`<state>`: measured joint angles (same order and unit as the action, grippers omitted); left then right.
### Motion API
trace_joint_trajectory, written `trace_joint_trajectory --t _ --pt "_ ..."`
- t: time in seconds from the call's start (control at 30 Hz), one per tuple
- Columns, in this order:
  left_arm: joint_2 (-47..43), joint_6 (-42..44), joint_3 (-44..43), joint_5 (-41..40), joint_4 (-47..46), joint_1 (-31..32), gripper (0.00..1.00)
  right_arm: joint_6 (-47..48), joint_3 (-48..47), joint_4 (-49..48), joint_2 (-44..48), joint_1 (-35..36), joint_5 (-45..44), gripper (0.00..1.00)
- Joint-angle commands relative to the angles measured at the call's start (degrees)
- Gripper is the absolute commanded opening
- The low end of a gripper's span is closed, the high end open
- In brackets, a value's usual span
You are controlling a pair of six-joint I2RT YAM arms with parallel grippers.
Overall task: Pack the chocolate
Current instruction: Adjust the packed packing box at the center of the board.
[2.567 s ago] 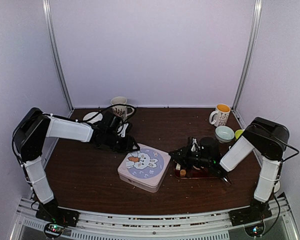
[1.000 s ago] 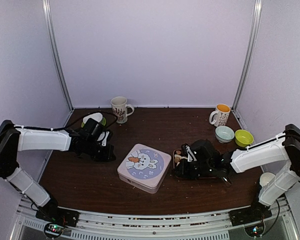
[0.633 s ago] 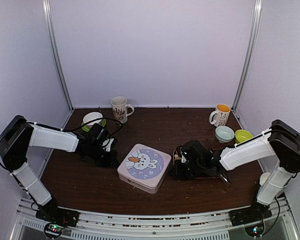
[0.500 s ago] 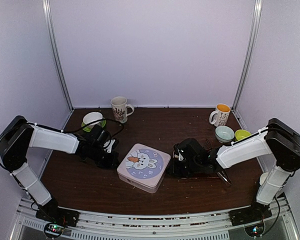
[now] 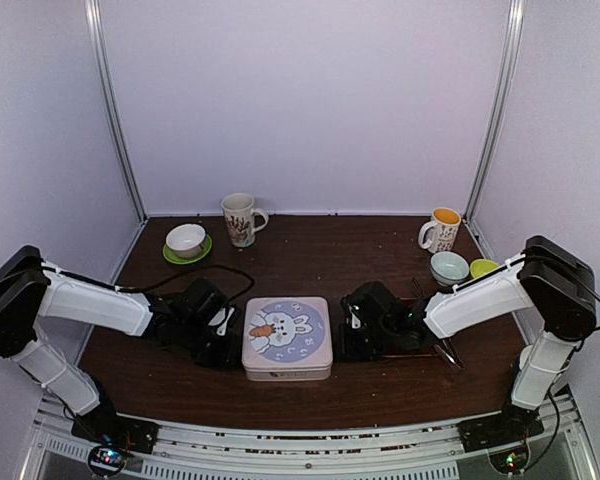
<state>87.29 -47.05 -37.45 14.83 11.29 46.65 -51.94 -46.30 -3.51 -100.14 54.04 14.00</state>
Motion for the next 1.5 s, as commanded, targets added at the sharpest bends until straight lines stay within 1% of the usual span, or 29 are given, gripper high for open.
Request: trace_joint_trajectory --t 0.0,0.17,0.4,0.57,0.8,0.87,1.0,1.1,1.2,1.3,1.37,1.4,1.47 --pt "-3.8 -5.08 0.6 0.54 -4.47 3.85 0.0 1.32 -1.35 -3.18 0.02 1.77 3.12 0.0" --pt "-7.85 -5.0 0.72 -7.13 1.34 3.57 0.0 1.67 -0.83 -2.72 1.16 1.72 2.81 0.0" --pt "-9.28 -4.59 -0.25 -10.53 5.22 1.34 0.0 2.23 -0.23 -1.54 3.05 2.54 2.55 0.0" --pt "-14.21 -4.86 2.53 -12.56 4.68 -1.09 0.0 2.27 -0.67 -1.16 3.51 4.43 2.61 0.0" --pt "-18.53 -2.46 3.97 -12.68 6.64 -5.81 0.0 2.72 -0.15 0.0 4.87 4.46 0.23 0.0" --pt "-19.23 -1.16 4.44 -11.05 5.84 -7.67 0.0 3.46 -0.11 1.32 5.96 3.79 -1.03 0.0" --pt "-21.89 0.37 7.97 -1.92 -6.05 -11.52 0.0 5.24 0.39 2.37 8.1 0.39 -1.8 0.0" --pt "-22.13 2.32 6.85 -0.91 -7.97 -12.59 0.0 6.81 0.33 1.18 9.55 -2.25 -1.65 0.0" --pt "-20.75 4.14 5.47 1.23 -11.65 -13.93 0.0 7.55 0.25 -4.25 9.15 -5.06 1.81 0.0" --pt "-17.63 4.27 5.45 5.5 -20.36 -16.26 0.0 6.79 0.64 -15.13 6.58 -7.52 8.52 0.0" --pt "-14.56 4.31 4.41 7.92 -25.08 -17.07 0.0 4.69 0.73 -23.17 3.81 -8.92 12.52 0.0" --pt "-12.57 4.81 3.23 8.91 -26.22 -17.08 0.0 3.54 0.33 -27.99 2.18 -9.42 14.6 0.0" --pt "-8.57 5.36 0.93 10.58 -27.64 -17.11 0.0 1.64 -0.99 -33.45 -1.15 -10.26 17.93 0.0"
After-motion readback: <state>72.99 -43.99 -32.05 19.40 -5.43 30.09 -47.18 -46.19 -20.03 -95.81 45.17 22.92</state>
